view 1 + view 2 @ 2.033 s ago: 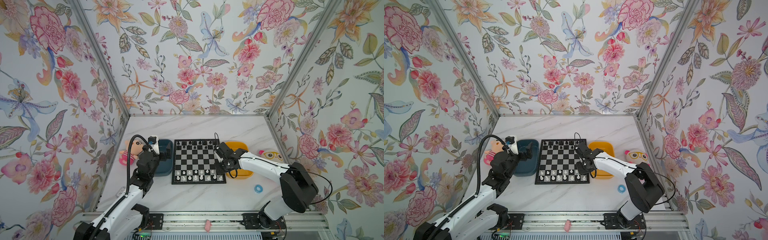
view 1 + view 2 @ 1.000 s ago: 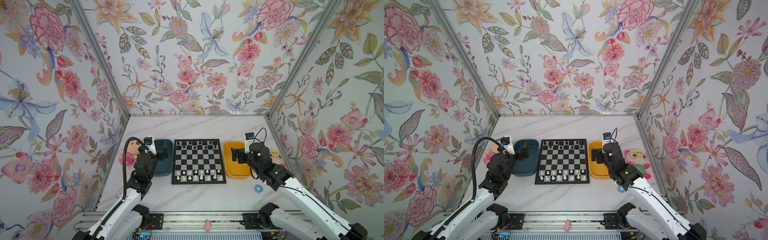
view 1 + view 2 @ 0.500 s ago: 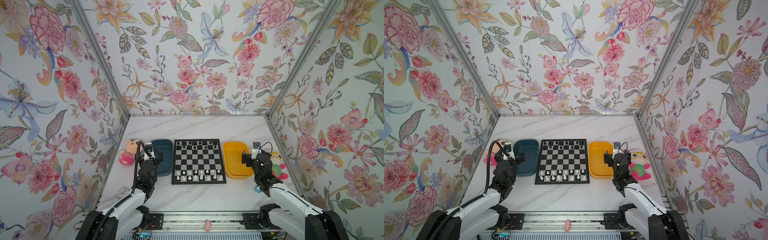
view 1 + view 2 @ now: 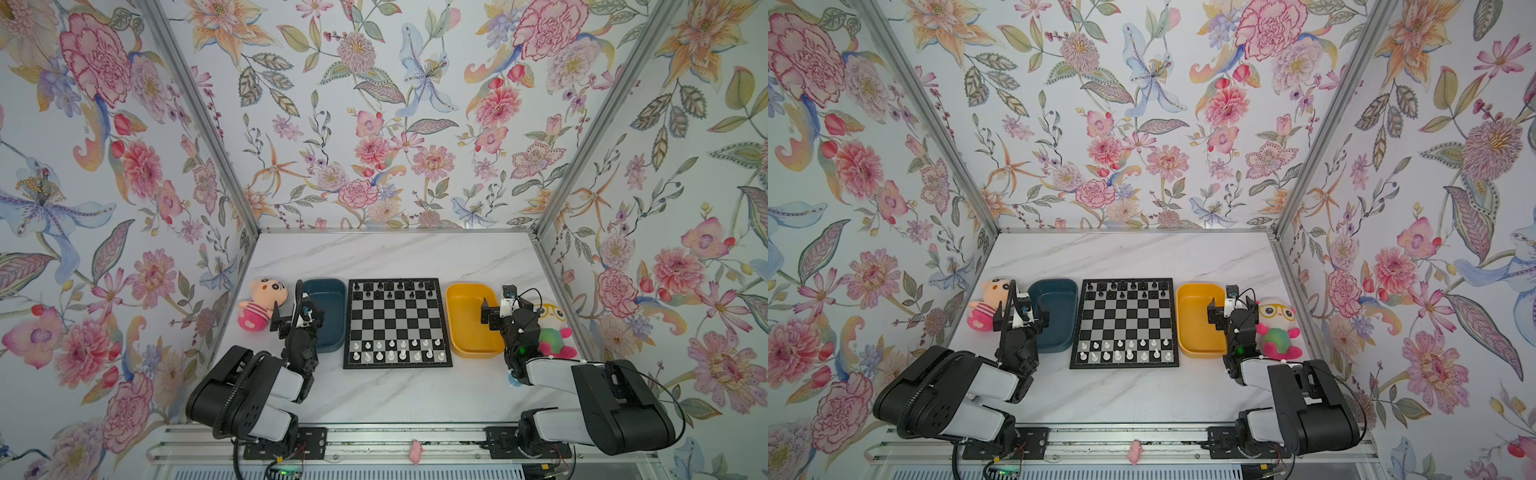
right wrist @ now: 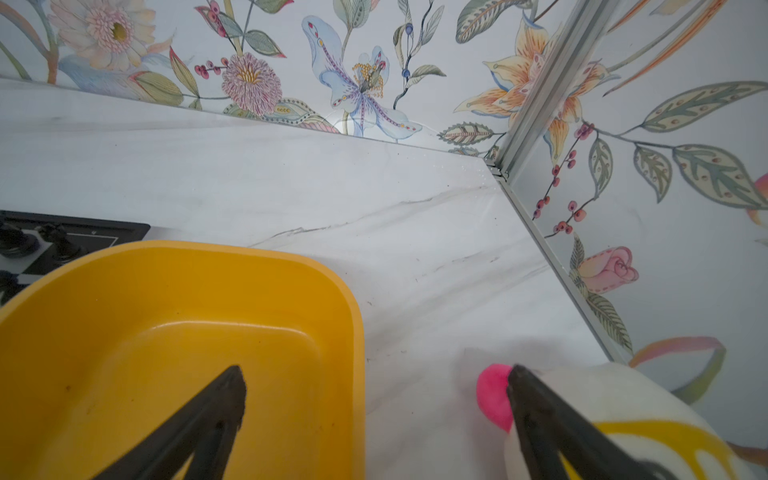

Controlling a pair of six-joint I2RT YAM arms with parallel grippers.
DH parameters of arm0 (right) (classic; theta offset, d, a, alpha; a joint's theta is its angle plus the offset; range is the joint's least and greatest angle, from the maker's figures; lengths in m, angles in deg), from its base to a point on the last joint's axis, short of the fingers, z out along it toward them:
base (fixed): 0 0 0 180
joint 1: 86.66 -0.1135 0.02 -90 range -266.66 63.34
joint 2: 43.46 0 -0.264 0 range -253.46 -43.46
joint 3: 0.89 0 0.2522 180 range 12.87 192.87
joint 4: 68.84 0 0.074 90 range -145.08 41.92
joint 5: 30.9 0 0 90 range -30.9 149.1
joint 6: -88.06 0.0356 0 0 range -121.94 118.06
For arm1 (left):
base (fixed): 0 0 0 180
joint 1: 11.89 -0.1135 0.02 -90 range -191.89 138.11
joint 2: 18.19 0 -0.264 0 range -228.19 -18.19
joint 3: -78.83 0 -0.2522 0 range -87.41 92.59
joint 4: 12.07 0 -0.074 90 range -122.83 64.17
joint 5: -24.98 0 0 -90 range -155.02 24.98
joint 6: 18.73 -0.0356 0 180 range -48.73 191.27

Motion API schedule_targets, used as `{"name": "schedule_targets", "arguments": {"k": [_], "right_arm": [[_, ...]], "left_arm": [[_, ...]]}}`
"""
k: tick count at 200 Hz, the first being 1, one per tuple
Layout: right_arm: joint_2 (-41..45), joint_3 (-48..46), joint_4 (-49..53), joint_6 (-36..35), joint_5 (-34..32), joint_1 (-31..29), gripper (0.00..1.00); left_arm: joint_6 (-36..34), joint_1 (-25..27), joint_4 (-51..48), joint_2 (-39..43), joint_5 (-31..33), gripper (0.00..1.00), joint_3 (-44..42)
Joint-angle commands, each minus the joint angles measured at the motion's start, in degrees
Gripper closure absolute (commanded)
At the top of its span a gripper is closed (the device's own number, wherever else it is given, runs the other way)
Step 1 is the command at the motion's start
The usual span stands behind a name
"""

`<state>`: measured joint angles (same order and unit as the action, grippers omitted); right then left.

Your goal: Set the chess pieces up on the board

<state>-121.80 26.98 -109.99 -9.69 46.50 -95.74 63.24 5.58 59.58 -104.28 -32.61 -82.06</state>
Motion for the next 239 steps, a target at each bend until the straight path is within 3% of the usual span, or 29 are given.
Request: {"name": "schedule_targets", "arguments": {"k": [1, 65, 102, 118, 155, 239], "right_arm": [[-3.22, -1.67, -10.03, 0.39, 3.02, 1.59, 0.01], [-11.57, -2.86, -21.26, 1.01, 5.06, 3.13, 0.01], [-10.58, -1.23, -16.5, 1.83, 5.5, 3.61, 0.01], [-10.5, -0.02, -14.0, 2.44, 6.58, 4.39, 0.01], [-10.25, 2.14, -9.49, 4.44, 8.79, 6.46, 0.01], [-10.25, 2.95, -7.92, 5.95, 9.17, 7.68, 0.01]], "left_arm": [[-1.45, -1.23, 15.09, -4.33, 1.79, 0.01, -1.39], [2.61, -4.32, 12.82, -4.08, -2.0, 0.01, -1.46], [7.34, -8.92, 3.59, -2.28, -8.81, 0.01, 1.68], [7.52, -9.77, 4.26, -5.95, -9.68, 0.01, 2.82], [8.85, -10.62, -3.8, -4.54, -11.96, 0.01, 5.95], [9.33, -11.93, -3.8, -4.53, -14.05, 0.01, 6.34]]}}
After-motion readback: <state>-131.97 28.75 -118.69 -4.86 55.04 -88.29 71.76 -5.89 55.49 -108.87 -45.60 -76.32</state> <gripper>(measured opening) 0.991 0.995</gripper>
